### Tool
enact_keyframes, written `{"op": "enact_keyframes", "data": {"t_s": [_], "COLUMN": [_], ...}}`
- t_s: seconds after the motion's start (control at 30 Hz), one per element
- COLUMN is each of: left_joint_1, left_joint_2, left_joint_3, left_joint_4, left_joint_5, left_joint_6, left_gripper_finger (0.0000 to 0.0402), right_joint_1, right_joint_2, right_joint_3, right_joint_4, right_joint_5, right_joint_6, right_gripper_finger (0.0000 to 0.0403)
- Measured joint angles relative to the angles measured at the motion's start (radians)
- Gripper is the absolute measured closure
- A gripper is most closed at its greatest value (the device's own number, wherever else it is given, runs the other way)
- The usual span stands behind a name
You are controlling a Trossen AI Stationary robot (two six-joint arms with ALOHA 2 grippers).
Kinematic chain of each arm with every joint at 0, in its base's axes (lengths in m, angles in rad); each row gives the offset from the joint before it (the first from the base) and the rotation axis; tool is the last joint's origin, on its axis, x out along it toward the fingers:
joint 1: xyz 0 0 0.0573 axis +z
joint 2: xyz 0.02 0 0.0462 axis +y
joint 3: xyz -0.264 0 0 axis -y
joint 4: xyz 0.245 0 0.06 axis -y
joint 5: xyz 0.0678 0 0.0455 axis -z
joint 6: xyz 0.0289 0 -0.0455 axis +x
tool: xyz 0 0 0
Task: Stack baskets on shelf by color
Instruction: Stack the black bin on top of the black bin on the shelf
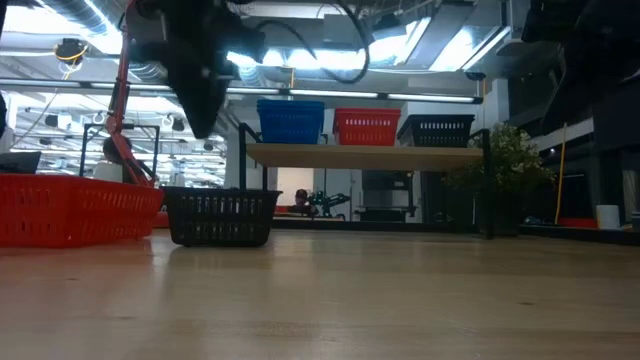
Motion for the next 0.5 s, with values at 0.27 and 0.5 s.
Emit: {"op": "enact_keyframes", "data": {"t_s": [0.27,0.5], "left_joint_1": [0.000,-0.016], "left_joint_2": [0.000,0.030], "left_joint_3": [-0.235,-0.257], "left_joint_4": [0.432,0.827], "left_joint_5": [0.048,0.235], "left_joint_6": [0.247,0.290], "left_gripper_finger": [0.0371,0.0399], "right_joint_1": [0.000,0.000], "right_joint_2": [0.000,0.000], "right_joint_3": [0.000,0.000], "right_joint_4": [0.038,0.054], "right_joint_5": [0.001,0.001], "right_joint_6": [0.022,0.022], "right_gripper_finger": [0.0295,0.0295]}}
